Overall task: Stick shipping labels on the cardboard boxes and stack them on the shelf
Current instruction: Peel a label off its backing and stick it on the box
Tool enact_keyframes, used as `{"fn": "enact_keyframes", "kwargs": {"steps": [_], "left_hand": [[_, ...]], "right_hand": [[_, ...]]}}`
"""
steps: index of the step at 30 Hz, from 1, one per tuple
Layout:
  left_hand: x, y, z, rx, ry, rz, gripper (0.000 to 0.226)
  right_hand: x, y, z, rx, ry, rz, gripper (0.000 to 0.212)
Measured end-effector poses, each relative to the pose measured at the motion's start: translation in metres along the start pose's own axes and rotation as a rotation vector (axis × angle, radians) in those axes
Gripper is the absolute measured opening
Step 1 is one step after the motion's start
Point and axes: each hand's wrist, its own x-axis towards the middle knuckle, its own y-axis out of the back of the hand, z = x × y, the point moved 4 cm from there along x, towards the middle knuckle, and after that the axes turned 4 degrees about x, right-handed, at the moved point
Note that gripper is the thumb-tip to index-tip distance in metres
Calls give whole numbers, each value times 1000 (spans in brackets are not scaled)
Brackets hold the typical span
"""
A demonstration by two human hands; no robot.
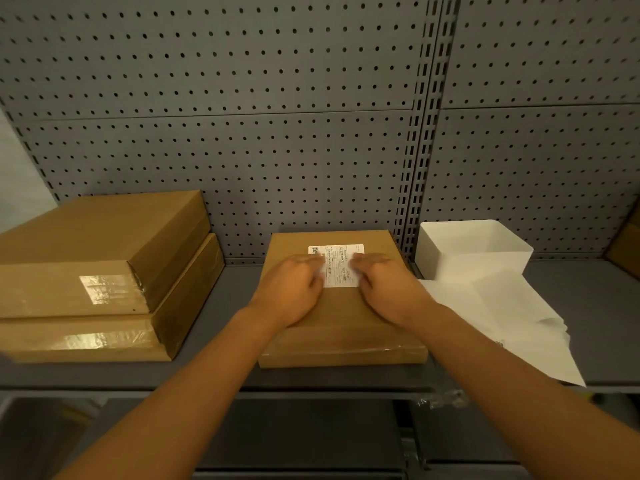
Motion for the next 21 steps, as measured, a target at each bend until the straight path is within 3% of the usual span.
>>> {"fn": "enact_keyframes", "kwargs": {"steps": [3,7,11,15,18,21], "left_hand": [[12,-10,5,15,9,-71,34],[20,-10,-7,53,106,-2,30],[30,-13,6,7,50,-43,30],[34,-10,-23,100,121,-13,29],[35,-9,-18,15,69,-49,30],[36,-12,-10,16,64,-87,27]], "right_hand": [[12,-14,-12,-17,85,-69,43],[18,-1,14,-20,-86,-10,35],[28,-12,-1,28,20,-46,32],[37,-2,21,-46,-81,-3,12],[42,-4,14,-11,-25,5,18],[46,-17,-3,43,56,-74,36]]}}
